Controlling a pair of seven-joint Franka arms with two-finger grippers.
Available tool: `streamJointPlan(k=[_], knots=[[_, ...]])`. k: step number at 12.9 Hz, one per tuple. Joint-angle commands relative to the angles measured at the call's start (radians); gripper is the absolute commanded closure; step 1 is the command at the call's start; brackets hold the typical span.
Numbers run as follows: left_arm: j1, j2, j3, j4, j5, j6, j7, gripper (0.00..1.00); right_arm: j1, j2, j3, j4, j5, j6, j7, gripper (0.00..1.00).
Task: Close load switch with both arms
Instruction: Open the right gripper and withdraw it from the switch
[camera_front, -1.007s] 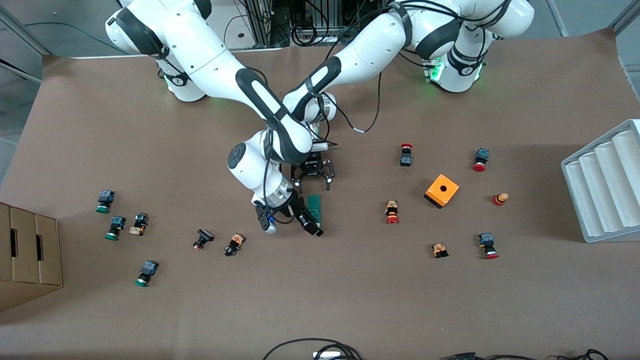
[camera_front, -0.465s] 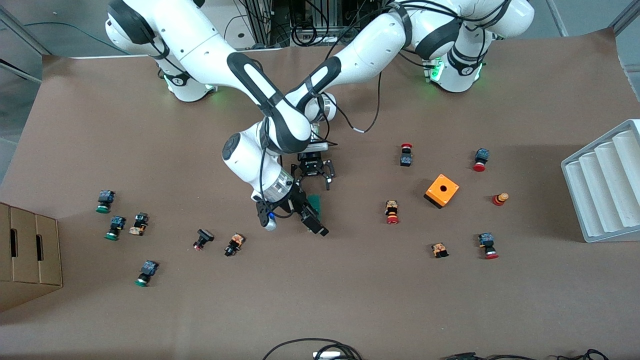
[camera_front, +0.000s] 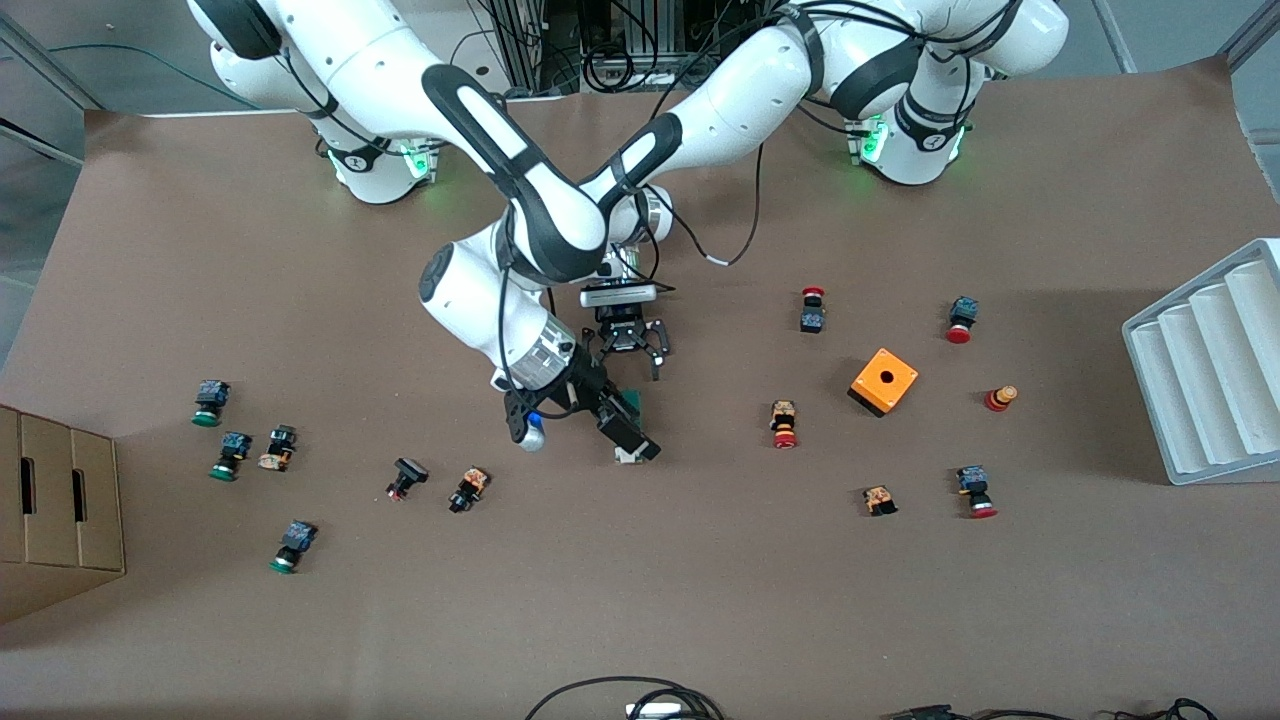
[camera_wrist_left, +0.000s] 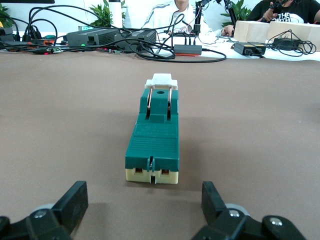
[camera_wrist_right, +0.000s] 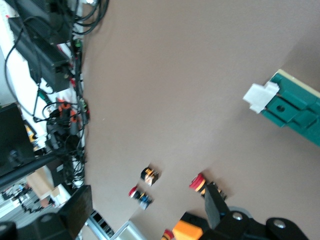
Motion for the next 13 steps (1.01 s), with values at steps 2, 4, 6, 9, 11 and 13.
streamJointPlan(k=[2,4,6,9,11,13], knots=[[-0.003,0.081,-0.003,0.063,0.019,0.065,-0.033,0.0,-0.086,-0.118,0.001,-0.039,-0.049,-0.147,-0.003,0.0],[-0.003,0.081,-0.003,0.063,0.019,0.065,-0.033,0.0,-0.152,-0.164,0.001,-0.034,-0.227,-0.272,-0.002,0.0],[-0.003,0.081,-0.003,0.063,0.019,0.065,-0.033,0.0,-0.198,-0.203,0.001,-0.033,-0.342,-0.383,-0.002,0.0],[0.003,0.064,-0.006,0.067,0.004,0.067,0.021,0.0,-0.259,-0.237,-0.001,-0.028,-0.44,-0.503,-0.003,0.0],[0.015,0.037,-0.009,0.067,-0.068,0.07,0.134,0.0,-0.302,-0.255,-0.001,-0.013,-0.574,-0.593,-0.012,0.0],[0.019,0.017,-0.009,0.072,-0.123,0.078,0.238,0.0,-0.329,-0.267,0.001,0.019,-0.731,-0.682,-0.018,0.0]])
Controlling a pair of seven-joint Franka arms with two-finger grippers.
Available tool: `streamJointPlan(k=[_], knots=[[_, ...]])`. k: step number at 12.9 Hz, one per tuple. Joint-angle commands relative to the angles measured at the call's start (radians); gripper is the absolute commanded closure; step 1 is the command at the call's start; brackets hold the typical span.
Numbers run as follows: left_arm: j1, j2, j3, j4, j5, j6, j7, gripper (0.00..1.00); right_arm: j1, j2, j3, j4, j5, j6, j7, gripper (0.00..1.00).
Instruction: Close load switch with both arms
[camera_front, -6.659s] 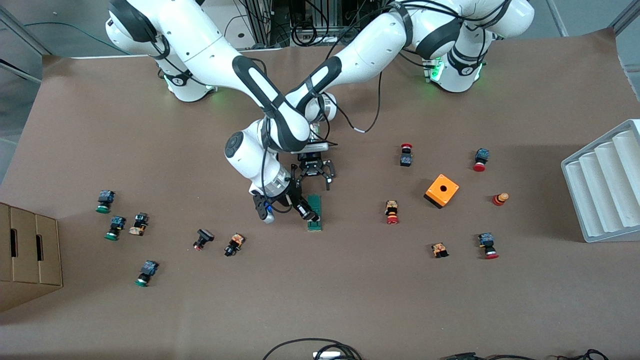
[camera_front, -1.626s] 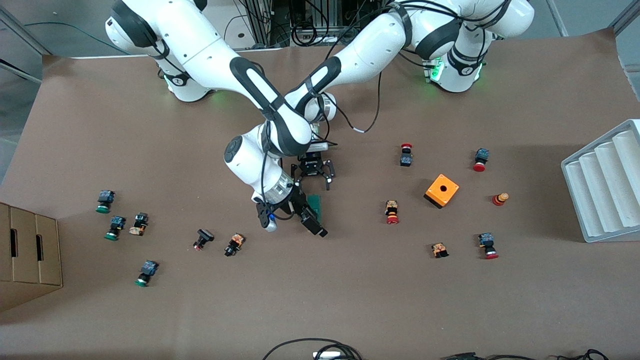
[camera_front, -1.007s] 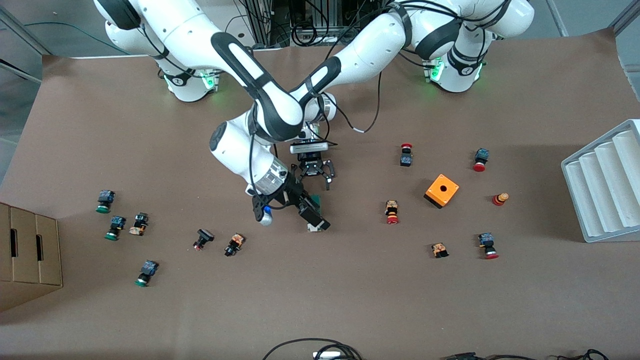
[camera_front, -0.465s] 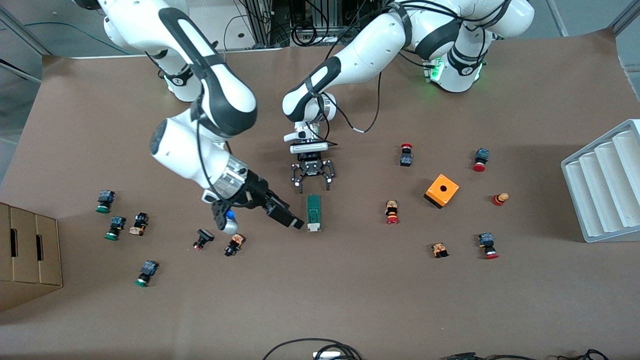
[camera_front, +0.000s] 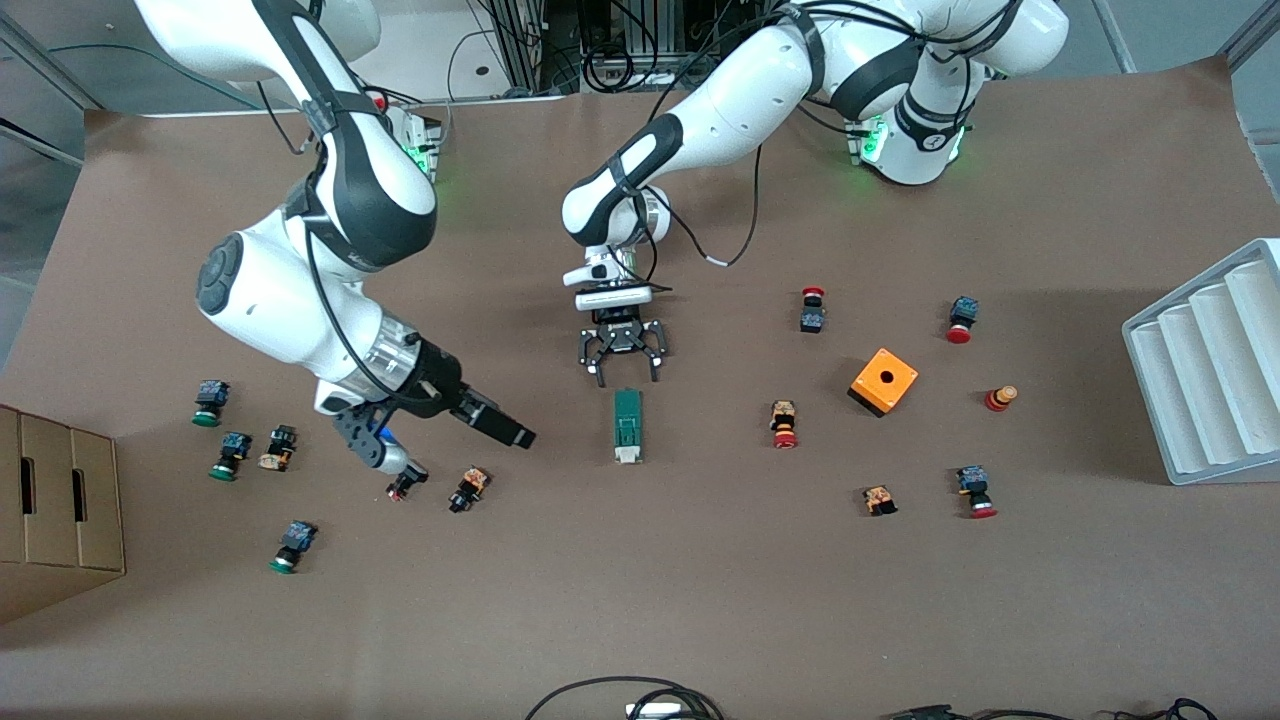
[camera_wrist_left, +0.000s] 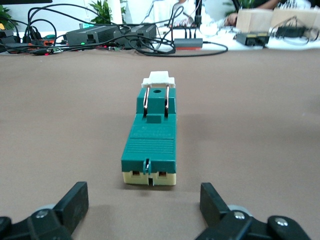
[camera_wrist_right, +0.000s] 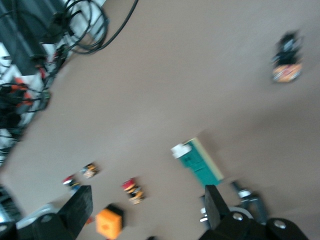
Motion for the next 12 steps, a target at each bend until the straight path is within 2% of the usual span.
streamJointPlan(k=[1,3,9,12], knots=[[0.015,0.01,-0.009,0.033,-0.058,0.053,0.134,0.0,-0.025,-0.038,0.008,0.03,-0.186,-0.111,-0.01,0.0],[0.018,-0.021,-0.009,0.031,-0.137,0.057,0.244,0.0,-0.045,-0.064,0.01,0.03,-0.3,-0.146,-0.025,0.0],[0.081,-0.133,-0.026,0.028,-0.358,0.123,0.594,0.0,-0.201,-0.128,0.011,0.03,-0.388,-0.275,-0.41,0.0],[0.116,-0.194,-0.027,0.028,-0.506,0.158,0.809,0.0,-0.259,-0.156,0.011,0.03,-0.412,-0.356,-0.495,0.0]])
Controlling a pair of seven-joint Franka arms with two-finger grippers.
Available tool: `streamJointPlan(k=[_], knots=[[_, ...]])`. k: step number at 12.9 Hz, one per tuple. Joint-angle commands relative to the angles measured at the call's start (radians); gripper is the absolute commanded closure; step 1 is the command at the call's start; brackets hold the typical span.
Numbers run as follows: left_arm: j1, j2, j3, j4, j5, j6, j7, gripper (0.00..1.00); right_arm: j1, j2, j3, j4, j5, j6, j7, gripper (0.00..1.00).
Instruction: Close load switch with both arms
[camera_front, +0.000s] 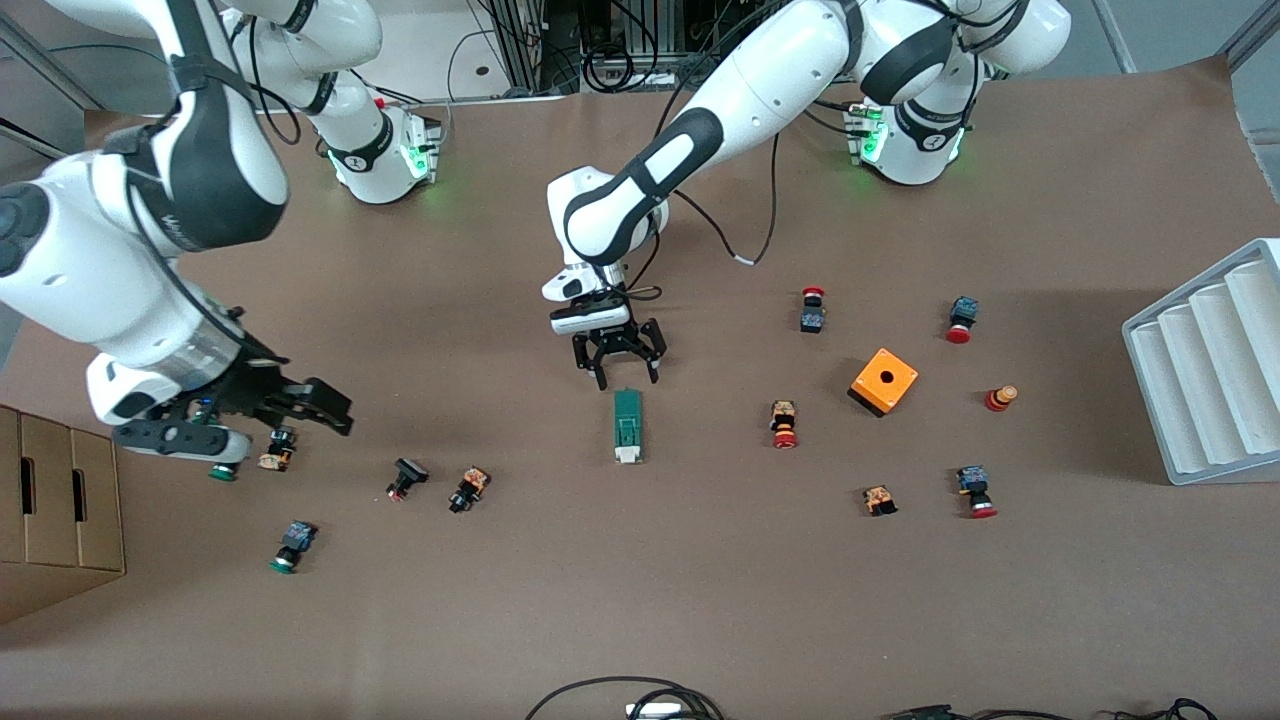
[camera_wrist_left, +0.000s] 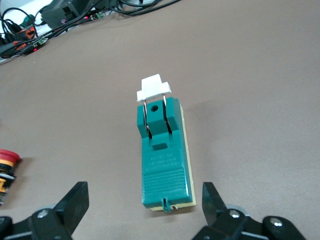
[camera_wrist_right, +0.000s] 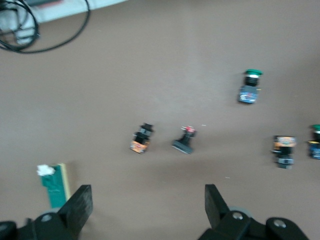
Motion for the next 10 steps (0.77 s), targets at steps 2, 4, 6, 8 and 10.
streamJointPlan(k=[2,4,6,8,10], knots=[[0.057,-0.101,-0.018,-0.022,-0.192,0.02,0.285,0.0,-0.029,-0.032,0.007,0.027,-0.056,-0.102,-0.086,0.0],[0.084,-0.143,-0.018,-0.019,-0.288,0.026,0.415,0.0,-0.023,-0.024,0.008,0.058,-0.091,-0.124,-0.089,0.0],[0.101,-0.202,-0.018,-0.028,-0.419,0.034,0.529,0.0,-0.02,-0.018,0.008,0.066,-0.094,-0.12,-0.1,0.0],[0.136,-0.258,-0.014,-0.035,-0.546,0.025,0.696,0.0,-0.032,-0.015,0.002,0.067,-0.093,-0.11,-0.187,0.0],[0.186,-0.302,-0.016,-0.032,-0.64,0.025,0.837,0.0,-0.084,-0.018,0.005,0.067,-0.091,-0.107,-0.203,0.0]])
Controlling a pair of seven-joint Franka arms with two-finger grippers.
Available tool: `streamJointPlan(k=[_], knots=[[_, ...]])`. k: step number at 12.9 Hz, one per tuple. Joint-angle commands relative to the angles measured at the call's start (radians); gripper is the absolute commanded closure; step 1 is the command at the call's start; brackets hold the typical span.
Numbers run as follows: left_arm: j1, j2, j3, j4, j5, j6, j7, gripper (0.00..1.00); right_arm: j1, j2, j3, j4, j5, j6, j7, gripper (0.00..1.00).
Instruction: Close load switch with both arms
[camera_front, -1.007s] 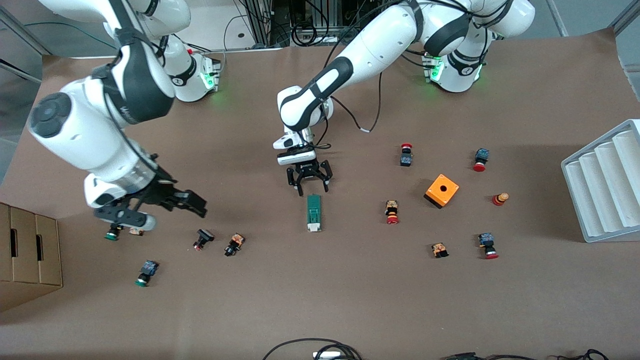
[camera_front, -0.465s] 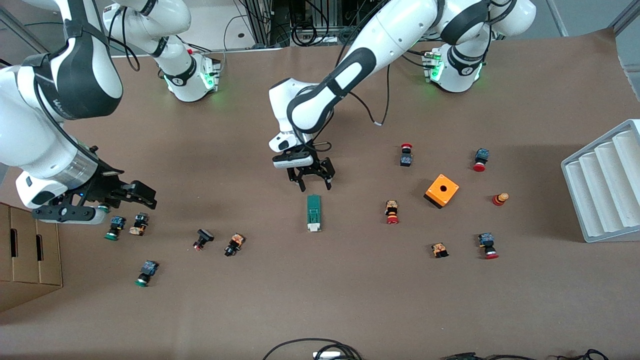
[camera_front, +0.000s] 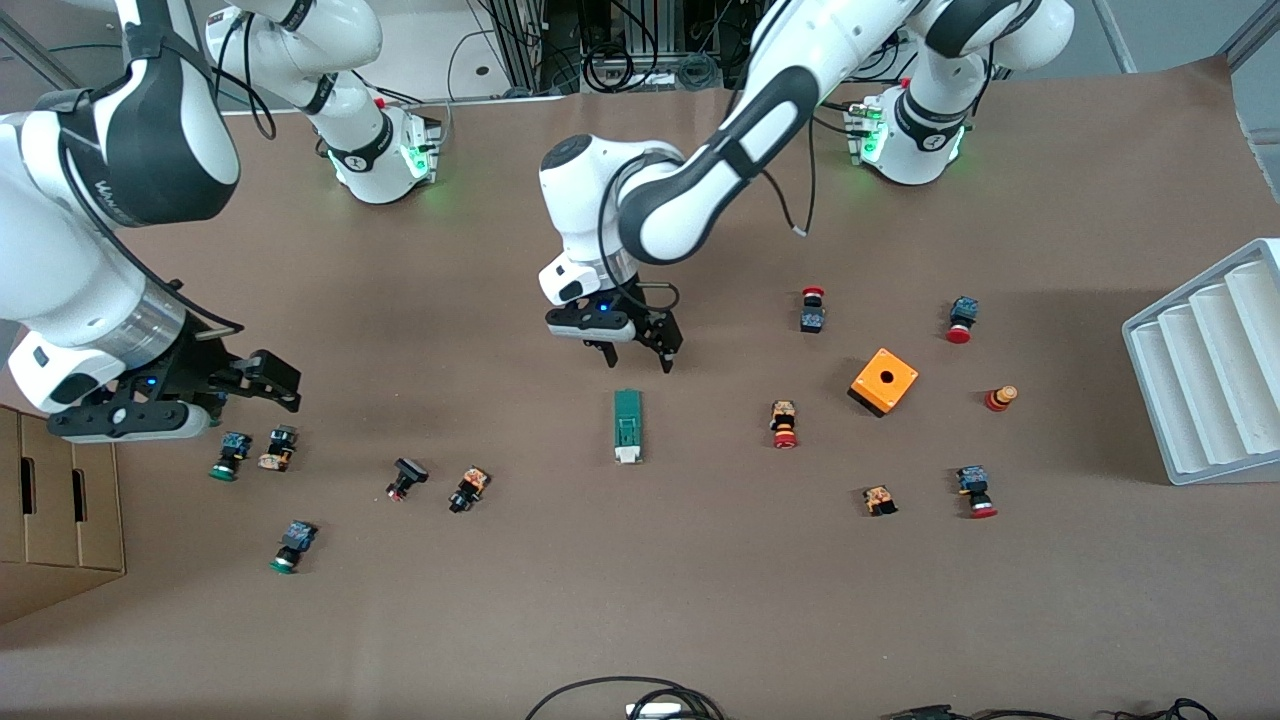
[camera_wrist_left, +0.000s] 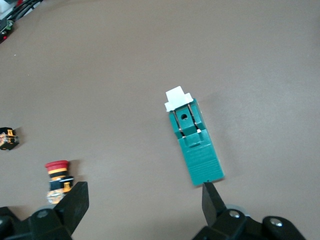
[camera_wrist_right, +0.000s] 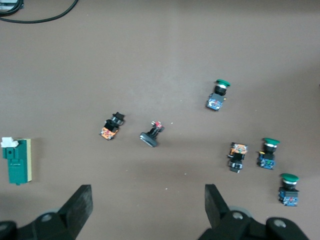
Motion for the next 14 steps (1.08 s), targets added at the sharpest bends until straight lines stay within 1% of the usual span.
streamJointPlan(k=[1,3,5,7,9,10,12,13,14], knots=[[0.076,-0.082,-0.01,-0.032,-0.113,0.001,0.176,0.0,-0.051,0.006,0.005,0.027,-0.018,-0.017,-0.044,0.0],[0.127,-0.122,-0.01,-0.026,-0.203,0.001,0.302,0.0,-0.093,-0.007,0.012,0.027,-0.017,-0.028,-0.045,0.0],[0.195,-0.17,-0.01,-0.026,-0.318,0.001,0.403,0.0,-0.097,-0.016,0.005,0.036,-0.018,-0.086,-0.047,0.0],[0.267,-0.222,-0.008,-0.026,-0.438,-0.019,0.538,0.0,-0.097,-0.016,0.002,0.072,-0.021,-0.123,-0.056,0.0],[0.344,-0.269,-0.008,-0.01,-0.562,-0.09,0.681,0.0,-0.1,-0.033,0.001,0.072,-0.018,-0.128,-0.082,0.0],[0.367,-0.289,-0.005,0.006,-0.609,-0.15,0.717,0.0,-0.104,-0.045,0.002,0.07,-0.018,-0.134,-0.084,0.0],[0.413,-0.289,-0.005,0.081,-0.627,-0.305,0.783,0.0,-0.109,-0.05,0.007,0.072,-0.014,-0.174,-0.081,0.0],[0.418,-0.286,-0.004,0.123,-0.628,-0.366,0.812,0.0,-0.107,-0.047,0.007,0.072,-0.012,-0.175,-0.081,0.0],[0.427,-0.286,0.001,0.143,-0.627,-0.406,0.829,0.0,-0.104,-0.045,0.007,0.072,-0.012,-0.175,-0.081,0.0]])
